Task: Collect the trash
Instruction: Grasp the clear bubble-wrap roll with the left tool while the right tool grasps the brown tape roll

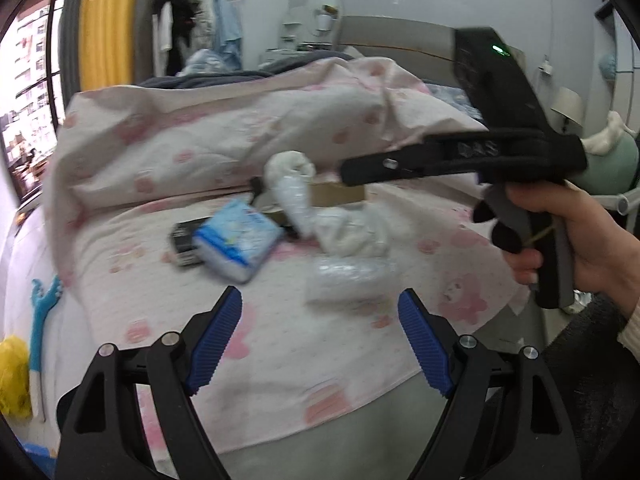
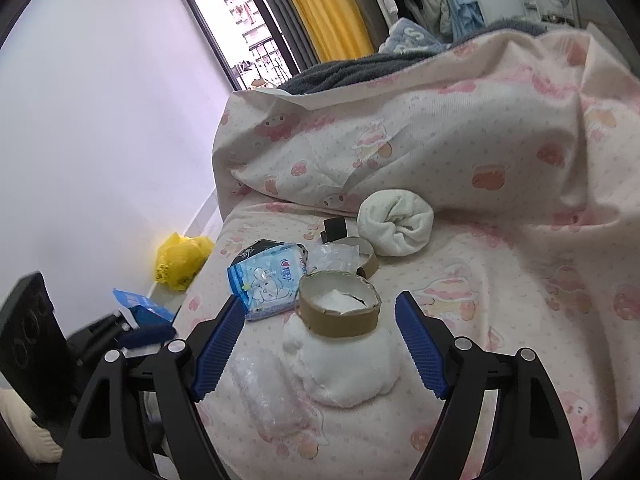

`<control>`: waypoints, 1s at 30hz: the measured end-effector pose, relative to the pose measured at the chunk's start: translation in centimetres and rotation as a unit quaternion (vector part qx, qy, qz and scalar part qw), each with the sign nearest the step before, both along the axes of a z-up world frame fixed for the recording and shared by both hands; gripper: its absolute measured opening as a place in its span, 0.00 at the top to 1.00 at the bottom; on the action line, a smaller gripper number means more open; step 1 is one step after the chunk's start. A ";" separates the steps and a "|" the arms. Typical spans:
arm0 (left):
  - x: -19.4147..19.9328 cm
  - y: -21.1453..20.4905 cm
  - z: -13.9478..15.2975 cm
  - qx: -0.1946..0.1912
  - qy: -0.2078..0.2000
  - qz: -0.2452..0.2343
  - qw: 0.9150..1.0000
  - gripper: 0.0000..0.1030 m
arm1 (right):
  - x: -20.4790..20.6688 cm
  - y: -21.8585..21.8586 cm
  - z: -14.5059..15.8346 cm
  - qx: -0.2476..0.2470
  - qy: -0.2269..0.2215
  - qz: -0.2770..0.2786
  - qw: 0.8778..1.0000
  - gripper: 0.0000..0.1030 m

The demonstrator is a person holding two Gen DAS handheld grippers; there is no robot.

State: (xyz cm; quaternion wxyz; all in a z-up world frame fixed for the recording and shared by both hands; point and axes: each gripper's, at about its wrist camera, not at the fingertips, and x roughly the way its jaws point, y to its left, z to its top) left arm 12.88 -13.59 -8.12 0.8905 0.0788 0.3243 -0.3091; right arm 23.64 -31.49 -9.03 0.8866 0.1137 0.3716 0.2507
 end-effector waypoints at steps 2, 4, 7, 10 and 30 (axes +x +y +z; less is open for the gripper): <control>0.2 -0.8 -0.4 -0.002 0.006 -0.012 1.000 0.19 | 0.5 -0.1 -0.4 0.008 0.007 0.006 1.000 0.24; 0.4 -1.6 -0.9 -0.005 0.011 -0.020 1.000 0.19 | 1.0 -0.3 -0.6 0.018 0.012 0.012 1.000 0.24; 0.7 -2.6 -1.4 -0.006 0.017 -0.027 0.999 0.19 | 1.6 -0.4 -1.0 0.036 0.019 0.018 0.999 0.24; 1.2 -3.3 -1.9 -0.005 0.022 -0.028 0.999 0.19 | 2.0 -0.3 -1.3 0.036 0.027 0.023 0.999 0.24; 3.8 -4.5 -3.3 -0.018 0.051 -0.031 0.998 0.36 | 2.6 0.3 -0.4 0.037 0.021 0.030 0.999 0.54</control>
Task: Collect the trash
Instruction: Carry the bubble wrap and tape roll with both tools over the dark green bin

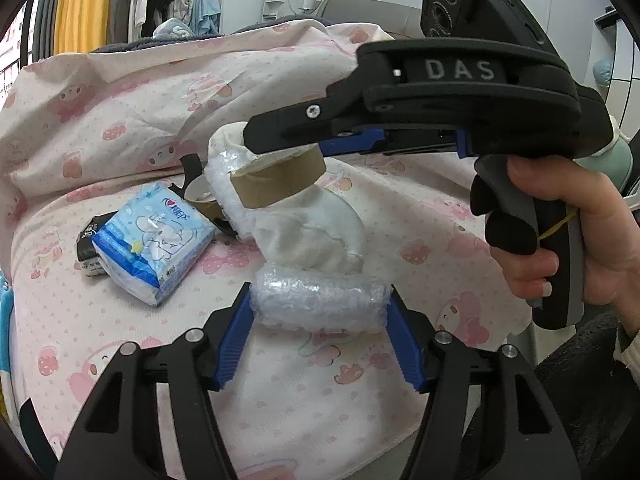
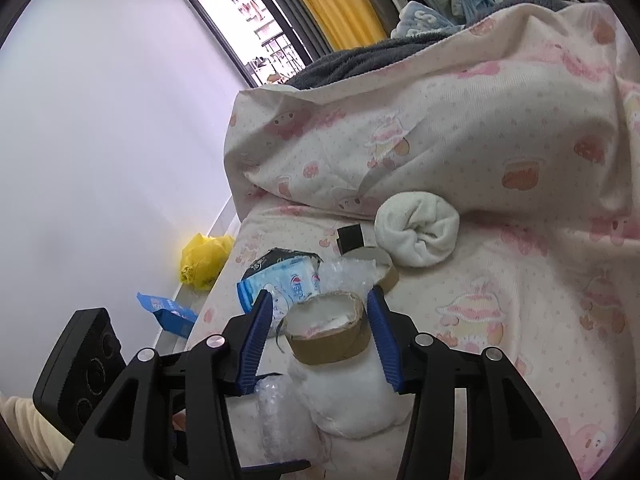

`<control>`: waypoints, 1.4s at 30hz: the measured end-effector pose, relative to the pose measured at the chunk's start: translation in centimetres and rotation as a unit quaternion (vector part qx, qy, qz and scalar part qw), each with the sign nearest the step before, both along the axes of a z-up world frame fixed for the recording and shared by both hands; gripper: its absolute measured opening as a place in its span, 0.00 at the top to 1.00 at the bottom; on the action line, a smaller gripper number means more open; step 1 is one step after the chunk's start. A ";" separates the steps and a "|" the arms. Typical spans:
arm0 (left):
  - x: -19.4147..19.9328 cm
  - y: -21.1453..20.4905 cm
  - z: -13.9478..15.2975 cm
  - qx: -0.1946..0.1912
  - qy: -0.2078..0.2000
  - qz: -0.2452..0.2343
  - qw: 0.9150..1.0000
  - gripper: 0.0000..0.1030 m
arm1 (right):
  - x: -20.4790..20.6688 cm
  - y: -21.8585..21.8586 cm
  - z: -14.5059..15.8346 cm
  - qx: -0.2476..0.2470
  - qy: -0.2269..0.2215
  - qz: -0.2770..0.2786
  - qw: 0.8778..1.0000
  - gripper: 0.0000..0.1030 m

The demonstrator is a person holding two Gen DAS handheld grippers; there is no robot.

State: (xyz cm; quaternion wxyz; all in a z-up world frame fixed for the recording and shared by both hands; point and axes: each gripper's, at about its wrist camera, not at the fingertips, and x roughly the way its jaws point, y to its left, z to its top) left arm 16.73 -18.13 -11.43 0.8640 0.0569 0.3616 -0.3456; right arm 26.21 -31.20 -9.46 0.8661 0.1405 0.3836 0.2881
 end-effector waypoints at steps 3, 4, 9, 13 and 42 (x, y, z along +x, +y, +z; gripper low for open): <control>-0.3 0.3 0.4 -0.007 -0.001 -0.003 1.000 0.36 | 0.2 0.3 -0.1 -0.013 0.003 -0.003 1.000 0.56; -0.4 0.5 0.6 -0.009 -0.002 -0.005 1.000 0.36 | 0.4 0.4 -0.4 -0.015 0.012 -0.002 1.000 0.56; -1.0 1.6 1.5 -0.021 -0.004 -0.001 1.000 0.36 | 0.6 0.8 -1.1 -0.018 0.025 0.004 1.000 0.56; -1.4 2.7 1.9 -0.019 -0.011 0.007 1.000 0.36 | 0.6 1.2 -1.2 -0.022 0.028 0.004 0.999 0.44; 1.4 18.4 2.2 0.003 0.017 0.228 0.973 0.36 | 0.5 9.8 2.2 -0.125 -0.065 -0.011 0.990 0.52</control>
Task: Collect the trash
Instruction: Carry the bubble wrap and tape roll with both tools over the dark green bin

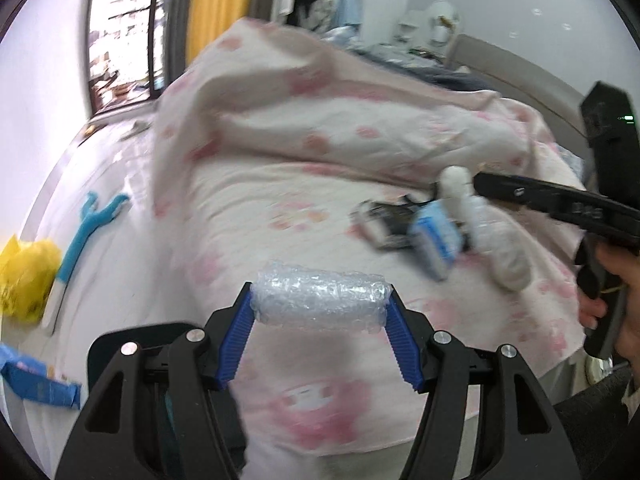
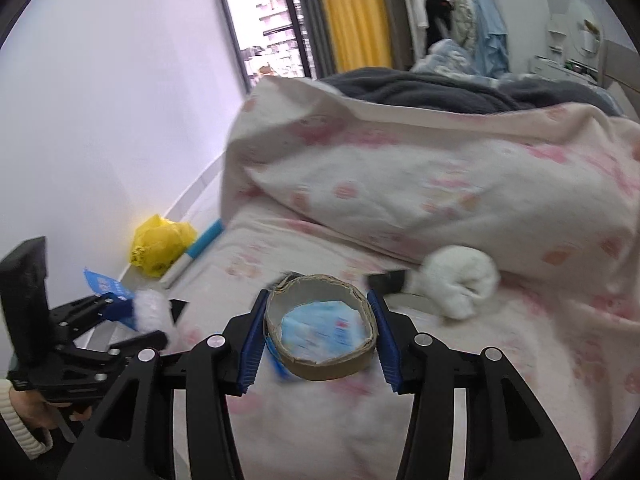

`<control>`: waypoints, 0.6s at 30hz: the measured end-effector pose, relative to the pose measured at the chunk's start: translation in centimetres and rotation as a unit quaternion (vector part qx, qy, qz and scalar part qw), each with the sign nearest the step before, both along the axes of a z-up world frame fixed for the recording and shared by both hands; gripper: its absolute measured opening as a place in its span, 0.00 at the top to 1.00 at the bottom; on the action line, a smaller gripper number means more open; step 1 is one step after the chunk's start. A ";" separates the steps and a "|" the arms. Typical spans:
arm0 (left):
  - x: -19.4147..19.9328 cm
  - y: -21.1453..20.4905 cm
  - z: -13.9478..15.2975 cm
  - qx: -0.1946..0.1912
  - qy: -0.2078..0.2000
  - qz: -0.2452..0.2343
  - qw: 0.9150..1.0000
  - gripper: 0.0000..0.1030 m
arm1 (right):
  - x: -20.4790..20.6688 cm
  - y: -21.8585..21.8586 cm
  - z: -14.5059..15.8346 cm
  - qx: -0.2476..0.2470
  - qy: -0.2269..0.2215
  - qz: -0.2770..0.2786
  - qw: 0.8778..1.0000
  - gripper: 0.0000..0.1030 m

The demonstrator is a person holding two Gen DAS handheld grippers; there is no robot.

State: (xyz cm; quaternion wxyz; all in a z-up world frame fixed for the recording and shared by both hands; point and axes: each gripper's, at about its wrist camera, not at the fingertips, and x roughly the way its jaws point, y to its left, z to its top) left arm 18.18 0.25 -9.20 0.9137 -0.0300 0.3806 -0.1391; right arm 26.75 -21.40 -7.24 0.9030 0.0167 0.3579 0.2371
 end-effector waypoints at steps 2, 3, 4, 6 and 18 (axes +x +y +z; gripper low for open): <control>0.0 1.3 -0.4 0.007 0.009 0.016 1.000 0.36 | 0.0 1.5 0.0 0.001 0.000 0.012 1.000 0.52; 0.0 1.9 -0.6 0.010 0.012 0.020 1.000 0.36 | 0.0 2.4 0.0 0.002 0.001 0.020 1.000 0.52; 0.1 2.5 -0.9 0.013 0.016 0.027 0.999 0.36 | -0.1 3.2 0.0 0.004 0.002 0.027 1.000 0.52; 0.1 4.2 -1.5 0.009 0.030 0.042 0.999 0.36 | -0.1 4.9 0.0 0.010 0.004 0.039 0.999 0.52; -0.6 12.5 -5.4 -0.016 0.108 0.113 0.988 0.36 | -0.9 16.1 -1.1 0.010 0.042 0.115 0.992 0.52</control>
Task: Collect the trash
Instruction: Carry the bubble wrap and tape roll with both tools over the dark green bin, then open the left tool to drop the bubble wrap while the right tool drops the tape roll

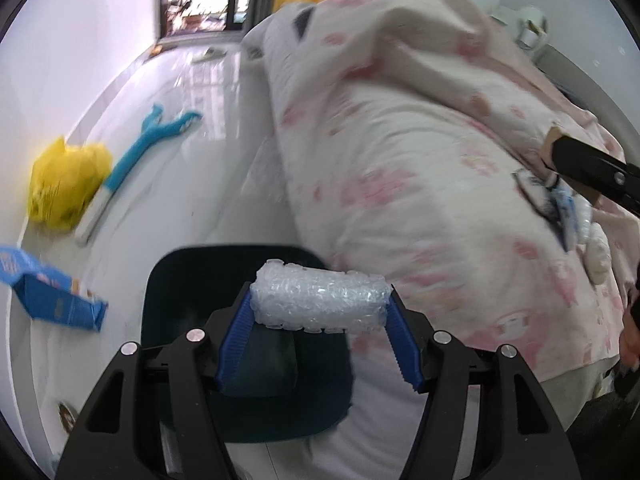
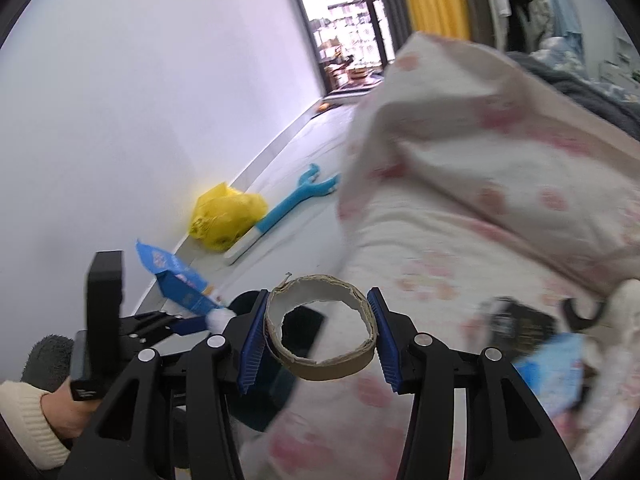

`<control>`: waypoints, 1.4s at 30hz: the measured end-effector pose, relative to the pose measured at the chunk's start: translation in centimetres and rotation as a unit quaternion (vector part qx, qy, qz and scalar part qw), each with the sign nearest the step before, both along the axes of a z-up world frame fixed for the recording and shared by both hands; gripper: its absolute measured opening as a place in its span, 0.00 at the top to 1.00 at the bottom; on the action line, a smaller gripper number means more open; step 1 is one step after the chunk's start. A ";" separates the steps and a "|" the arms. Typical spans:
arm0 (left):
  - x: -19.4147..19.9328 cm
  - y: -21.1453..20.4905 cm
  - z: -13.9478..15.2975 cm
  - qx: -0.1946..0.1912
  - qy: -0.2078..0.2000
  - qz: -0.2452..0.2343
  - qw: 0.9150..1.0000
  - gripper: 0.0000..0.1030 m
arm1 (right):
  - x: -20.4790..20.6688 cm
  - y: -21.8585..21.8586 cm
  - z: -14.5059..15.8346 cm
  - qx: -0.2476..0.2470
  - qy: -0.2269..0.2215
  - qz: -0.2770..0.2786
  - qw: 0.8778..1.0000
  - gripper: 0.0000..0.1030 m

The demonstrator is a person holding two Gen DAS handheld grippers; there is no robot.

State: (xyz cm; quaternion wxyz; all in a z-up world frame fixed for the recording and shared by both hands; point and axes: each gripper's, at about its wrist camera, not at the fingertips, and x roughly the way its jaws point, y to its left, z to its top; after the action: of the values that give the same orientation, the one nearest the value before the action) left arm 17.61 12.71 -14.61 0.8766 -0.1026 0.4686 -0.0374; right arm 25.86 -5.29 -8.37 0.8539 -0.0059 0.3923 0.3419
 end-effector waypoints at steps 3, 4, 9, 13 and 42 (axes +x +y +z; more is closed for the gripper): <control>0.0 1.8 -1.1 -0.012 0.018 0.016 1.000 0.36 | -0.3 2.6 -0.5 -0.008 0.008 0.015 1.000 0.52; -0.1 2.5 -1.6 -0.014 0.026 0.020 0.999 0.36 | -0.4 3.5 -0.8 -0.010 0.014 0.020 1.000 0.52; -0.4 5.0 -3.9 -0.011 0.060 0.037 0.997 0.36 | -0.4 7.0 -2.3 -0.026 0.039 0.033 0.998 0.52; -0.6 6.8 -5.9 -0.001 0.091 0.043 0.995 0.36 | 0.1 9.0 -3.7 -0.036 0.059 0.036 0.997 0.52; -3.8 13.8 -3.7 -0.002 0.032 0.057 0.998 0.17 | 1.8 18.7 -15.1 -0.116 0.162 0.048 0.979 0.52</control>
State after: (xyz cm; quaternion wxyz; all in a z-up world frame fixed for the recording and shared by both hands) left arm 13.79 26.52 -18.26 0.8617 -0.1324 0.4896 0.0151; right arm 27.65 13.41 -23.46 0.7554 -0.0681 0.5616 0.3308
